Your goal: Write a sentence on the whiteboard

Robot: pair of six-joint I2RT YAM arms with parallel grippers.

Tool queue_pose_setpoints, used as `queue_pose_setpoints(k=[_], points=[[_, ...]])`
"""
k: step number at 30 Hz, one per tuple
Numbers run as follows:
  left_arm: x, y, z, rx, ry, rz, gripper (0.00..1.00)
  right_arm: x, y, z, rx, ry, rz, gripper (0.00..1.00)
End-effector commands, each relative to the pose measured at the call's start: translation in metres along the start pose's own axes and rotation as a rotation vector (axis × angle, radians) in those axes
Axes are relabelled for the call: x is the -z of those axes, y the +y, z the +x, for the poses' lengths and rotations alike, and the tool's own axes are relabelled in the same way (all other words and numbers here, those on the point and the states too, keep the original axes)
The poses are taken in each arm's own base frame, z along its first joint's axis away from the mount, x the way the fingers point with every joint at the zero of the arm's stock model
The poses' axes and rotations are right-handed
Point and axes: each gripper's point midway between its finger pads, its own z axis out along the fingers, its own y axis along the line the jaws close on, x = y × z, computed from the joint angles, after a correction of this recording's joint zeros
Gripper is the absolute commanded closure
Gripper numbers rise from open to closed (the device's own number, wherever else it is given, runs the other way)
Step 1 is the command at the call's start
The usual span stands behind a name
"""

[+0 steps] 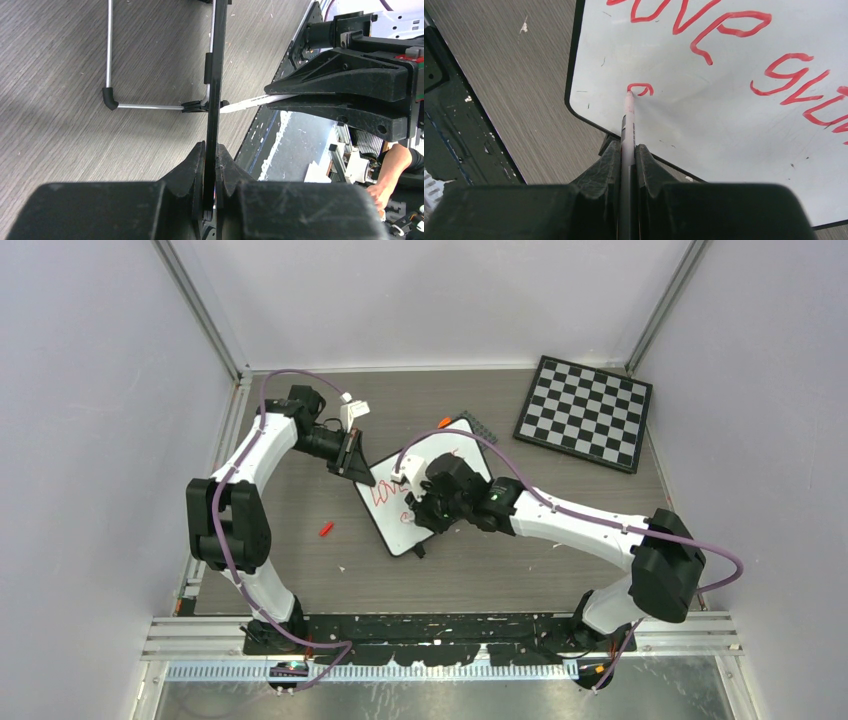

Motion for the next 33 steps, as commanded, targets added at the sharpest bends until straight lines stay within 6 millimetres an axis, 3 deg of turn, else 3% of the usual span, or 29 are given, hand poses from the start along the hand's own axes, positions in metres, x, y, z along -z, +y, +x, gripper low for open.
queue_pose_setpoints(k=[1,6,15,25,33], points=[[0.003,0.014,0.001,-0.002,0.017,-0.078,1.0,0.002,-0.004,0.0,0.034,-0.009,0.023,1.0],[0.003,0.014,0.0,-0.004,0.017,-0.078,1.0,0.006,-0.01,-0.004,0.051,-0.013,0.05,1.0],[0.003,0.013,0.0,-0.002,0.016,-0.079,1.0,0.015,-0.026,-0.036,0.033,-0.078,0.1,1.0],[0.004,0.012,0.0,-0.006,0.015,-0.08,1.0,0.02,-0.039,-0.052,0.018,-0.112,0.133,1.0],[0.004,0.013,0.0,-0.006,0.017,-0.082,1.0,0.01,-0.027,-0.027,-0.007,-0.048,0.072,1.0]])
